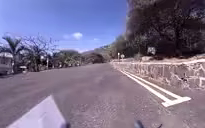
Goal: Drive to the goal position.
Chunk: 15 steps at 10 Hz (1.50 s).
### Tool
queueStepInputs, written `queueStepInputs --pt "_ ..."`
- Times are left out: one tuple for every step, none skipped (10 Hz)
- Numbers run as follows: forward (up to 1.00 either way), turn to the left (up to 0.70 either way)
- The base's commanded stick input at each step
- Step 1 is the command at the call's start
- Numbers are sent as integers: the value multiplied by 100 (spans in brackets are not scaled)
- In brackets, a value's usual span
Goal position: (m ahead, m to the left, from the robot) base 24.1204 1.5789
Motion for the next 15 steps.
queueStepInputs --pt "50 0" --pt "50 0" --pt "50 0" --pt "50 0" --pt "50 0" --pt "50 0" --pt "50 0" --pt "50 0" --pt "50 0" --pt "50 0" --pt "50 0" --pt "50 0" --pt "50 0" --pt "50 0" --pt "50 0"
